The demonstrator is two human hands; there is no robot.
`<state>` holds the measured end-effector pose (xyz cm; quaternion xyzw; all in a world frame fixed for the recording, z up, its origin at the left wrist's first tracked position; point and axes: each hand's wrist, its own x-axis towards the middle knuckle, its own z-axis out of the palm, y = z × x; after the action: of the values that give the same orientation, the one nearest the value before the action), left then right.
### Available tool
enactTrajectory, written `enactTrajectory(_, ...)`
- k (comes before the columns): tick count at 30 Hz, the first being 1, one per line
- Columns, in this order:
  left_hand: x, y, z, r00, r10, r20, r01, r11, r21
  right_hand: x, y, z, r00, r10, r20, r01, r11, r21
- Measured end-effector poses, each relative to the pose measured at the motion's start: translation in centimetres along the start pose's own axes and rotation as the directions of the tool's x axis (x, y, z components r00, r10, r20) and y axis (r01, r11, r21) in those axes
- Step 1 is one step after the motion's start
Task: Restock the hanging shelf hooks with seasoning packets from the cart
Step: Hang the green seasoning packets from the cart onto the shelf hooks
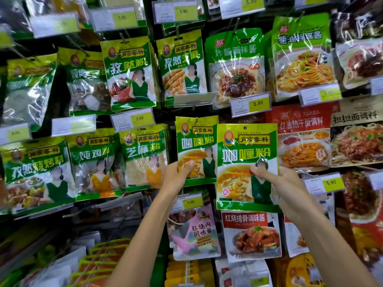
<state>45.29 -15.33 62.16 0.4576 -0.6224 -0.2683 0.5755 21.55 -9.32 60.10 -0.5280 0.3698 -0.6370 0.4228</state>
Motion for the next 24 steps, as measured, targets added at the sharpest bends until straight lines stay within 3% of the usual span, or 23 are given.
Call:
enactTrajectory(9,-2.7,0.2,-0.3,0.990,0.002,0.140,-0.016,0.995,0.102,0.8,-0.2,0.7,0.998,-0.014,0.064,0.012,0.999,0.040)
enactTrajectory(11,-3.5,0.5,-1.1,0.992,0.062,0.111,-0.092,0.953,0.290,1.3,-0.4,1.0,0.995,-0.007,0.096,0.003,0.999,0.045)
enactTrajectory(13,-4.2,1.3,-2.1,0.978,0.208,0.001,-0.185,0.866,0.464,1.9,-0.9,1.7,0.990,-0.008,0.140,0.004,1.000,0.028)
enactTrajectory(15,-4.9,2.9,-3.4,0.908,0.395,-0.139,-0.270,0.806,0.527,2.7,-1.6,2.8,0.984,-0.012,0.177,0.009,1.000,0.021)
enactTrajectory(17,-4.7,4.8,-4.8,0.756,0.603,-0.255,-0.371,0.715,0.592,3.7,-2.2,4.1,0.981,-0.009,0.195,0.005,1.000,0.019)
enactTrajectory(19,-3.6,6.1,-6.2,0.575,0.776,-0.260,-0.420,0.553,0.719,4.5,-2.6,5.4,0.980,0.001,0.197,-0.004,1.000,0.017)
enactTrajectory(21,-1.8,6.8,-7.4,0.442,0.875,-0.196,-0.365,0.375,0.852,5.2,-2.8,6.5,0.979,0.014,0.203,-0.017,1.000,0.015)
enactTrajectory(22,-0.7,7.0,-8.0,0.415,0.895,-0.163,-0.326,0.313,0.892,5.5,-2.8,6.9,0.977,0.024,0.210,-0.029,0.999,0.020)
enactTrajectory(24,1.3,6.8,-9.0,0.440,0.892,-0.107,-0.267,0.243,0.932,6.0,-2.7,7.4,0.973,0.046,0.228,-0.055,0.998,0.035)
